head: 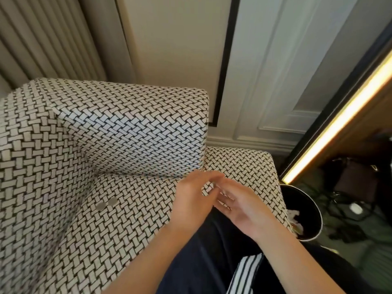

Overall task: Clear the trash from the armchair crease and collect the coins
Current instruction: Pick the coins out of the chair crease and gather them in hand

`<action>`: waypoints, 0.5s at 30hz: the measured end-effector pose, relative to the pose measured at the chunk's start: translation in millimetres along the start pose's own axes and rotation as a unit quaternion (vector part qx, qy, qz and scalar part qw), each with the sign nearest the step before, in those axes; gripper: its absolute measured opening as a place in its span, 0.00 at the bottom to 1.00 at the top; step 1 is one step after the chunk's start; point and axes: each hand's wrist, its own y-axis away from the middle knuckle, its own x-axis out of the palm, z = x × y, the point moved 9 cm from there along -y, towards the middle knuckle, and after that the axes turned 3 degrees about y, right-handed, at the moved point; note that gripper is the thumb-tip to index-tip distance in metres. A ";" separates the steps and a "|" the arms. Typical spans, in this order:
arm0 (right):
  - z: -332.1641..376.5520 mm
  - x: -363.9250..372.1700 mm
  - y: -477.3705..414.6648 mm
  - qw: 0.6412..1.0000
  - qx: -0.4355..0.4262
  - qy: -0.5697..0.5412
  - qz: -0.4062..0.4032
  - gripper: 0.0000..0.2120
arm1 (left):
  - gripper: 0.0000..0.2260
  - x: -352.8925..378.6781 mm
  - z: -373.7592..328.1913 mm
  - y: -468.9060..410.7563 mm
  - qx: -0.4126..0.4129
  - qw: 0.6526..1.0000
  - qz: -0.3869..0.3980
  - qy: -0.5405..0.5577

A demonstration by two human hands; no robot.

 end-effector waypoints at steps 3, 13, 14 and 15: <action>2.2 -4.2 4.9 0.999 -0.004 -0.037 0.022 0.16 | 0.13 5.6 5.6 -0.7 -0.066 0.996 0.011 0.063; 0.3 -31.8 30.3 0.994 -0.015 -0.107 0.025 0.09 | 0.09 34.8 5.0 2.7 -0.151 0.972 0.056 0.173; -0.8 -36.9 34.1 0.992 -0.019 -0.121 0.018 0.08 | 0.10 41.1 1.0 4.2 -0.143 0.972 0.067 0.171; -1.9 -42.0 37.4 0.991 -0.022 -0.131 0.012 0.07 | 0.12 46.7 -3.8 5.4 -0.131 0.974 0.078 0.167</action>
